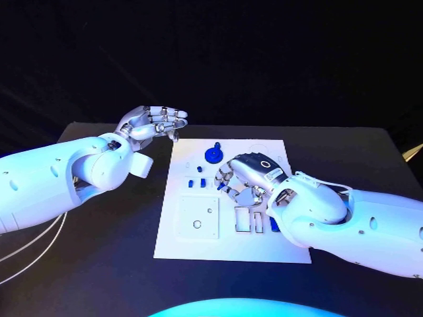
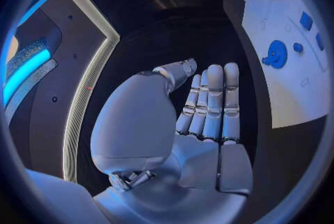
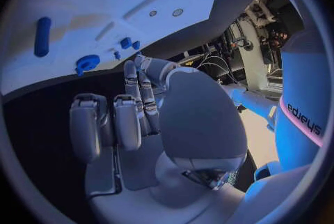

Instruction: Assemble the parts on the task board

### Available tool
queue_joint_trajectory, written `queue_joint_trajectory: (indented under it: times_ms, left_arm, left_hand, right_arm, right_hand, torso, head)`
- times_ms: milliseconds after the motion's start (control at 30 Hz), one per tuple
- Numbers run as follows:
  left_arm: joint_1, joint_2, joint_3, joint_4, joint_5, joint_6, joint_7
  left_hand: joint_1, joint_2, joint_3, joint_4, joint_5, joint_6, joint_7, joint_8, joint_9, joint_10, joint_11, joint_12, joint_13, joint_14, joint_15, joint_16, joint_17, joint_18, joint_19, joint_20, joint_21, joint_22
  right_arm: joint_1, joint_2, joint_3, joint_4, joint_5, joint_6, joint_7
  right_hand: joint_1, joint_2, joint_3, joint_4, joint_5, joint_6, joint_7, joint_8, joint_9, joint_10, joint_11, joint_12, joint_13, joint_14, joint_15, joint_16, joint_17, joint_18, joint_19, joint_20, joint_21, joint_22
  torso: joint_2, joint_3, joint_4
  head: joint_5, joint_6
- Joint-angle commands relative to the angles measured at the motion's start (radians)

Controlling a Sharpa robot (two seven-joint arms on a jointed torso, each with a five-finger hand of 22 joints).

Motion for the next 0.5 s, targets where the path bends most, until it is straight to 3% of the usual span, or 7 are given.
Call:
queue_joint_trajectory:
  times_ms: [33,167,200,267,500]
  left_arm:
    - [0.000,0.013,0.000,0.000,0.012,-0.026,0.006]
    - [0.000,0.026,0.000,-0.002,0.017,-0.033,0.003]
    - [0.000,0.026,0.000,-0.001,0.017,-0.031,0.000]
    - [0.001,0.027,0.000,0.002,0.016,-0.029,-0.004]
    - [0.001,0.030,0.000,-0.001,0.014,-0.026,-0.008]
  left_hand:
    - [-0.007,0.006,-0.005,-0.002,0.005,-0.007,0.010,-0.002,-0.002,-0.010,0.000,0.007,-0.002,-0.003,0.001,-0.005,-0.001,0.005,-0.001,0.004,-0.007,-0.001]
    - [-0.008,0.006,-0.006,0.000,0.005,-0.007,0.011,-0.001,-0.002,-0.010,0.000,0.008,-0.001,-0.003,0.002,-0.005,-0.001,0.005,-0.001,0.005,-0.008,-0.002]
    - [-0.008,0.006,-0.006,0.000,0.005,-0.007,0.011,-0.001,-0.002,-0.010,0.000,0.008,-0.001,-0.003,0.002,-0.005,-0.001,0.005,-0.001,0.005,-0.008,-0.002]
    - [-0.009,0.007,-0.006,0.000,0.005,-0.007,0.011,-0.001,-0.002,-0.010,0.000,0.008,-0.001,-0.003,0.002,-0.005,-0.001,0.005,-0.001,0.005,-0.008,-0.002]
    - [-0.009,0.006,-0.008,0.000,0.005,-0.010,0.011,-0.001,-0.002,-0.016,0.001,0.009,-0.002,-0.005,0.002,-0.005,-0.002,0.005,-0.002,0.006,-0.011,-0.003]
  right_arm:
    - [-0.018,0.019,-0.002,-0.009,-0.010,0.037,0.019]
    - [-0.039,0.044,-0.005,-0.020,-0.012,0.061,0.018]
    - [-0.042,0.050,-0.005,-0.023,-0.012,0.069,0.017]
    - [-0.049,0.062,-0.006,-0.030,-0.013,0.085,0.014]
    - [-0.061,0.079,-0.007,-0.041,-0.024,0.111,-0.001]
  right_hand:
    - [-0.006,0.002,0.003,-0.006,0.003,0.008,-0.001,0.005,0.001,0.035,-0.030,-0.001,0.001,0.055,-0.008,0.001,0.010,-0.003,0.066,-0.005,-0.005,0.200]
    - [-0.007,0.002,0.004,-0.007,0.003,0.007,0.000,0.005,0.001,0.035,-0.030,-0.002,0.000,0.055,-0.008,-0.001,0.008,-0.003,0.066,-0.005,-0.006,0.200]
    - [-0.007,0.002,0.004,-0.007,0.003,0.007,0.000,0.005,0.001,0.035,-0.030,-0.002,0.000,0.055,-0.008,-0.001,0.008,-0.003,0.066,-0.005,-0.006,0.200]
    - [-0.007,0.002,0.004,-0.007,0.003,0.007,0.000,0.005,0.001,0.035,-0.030,-0.002,0.000,0.055,-0.008,-0.001,0.008,-0.003,0.066,-0.005,-0.006,0.200]
    - [-0.008,0.002,0.004,-0.008,0.003,0.007,0.000,0.004,0.001,0.034,-0.029,-0.003,0.000,0.054,-0.008,-0.001,0.007,-0.003,0.065,-0.005,-0.009,0.199]
  torso:
    - [0.001,-0.0007,0.0027]
    - [0.001,-0.0009,0.0028]
    - [0.003,-0.0003,0.0009]
    - [0.005,0.0012,-0.0031]
    - [0.004,0.0018,0.0003]
  head:
    - [0.024,-0.008]
    - [0.042,-0.010]
    - [0.049,-0.005]
    - [0.058,-0.008]
    - [0.066,-0.026]
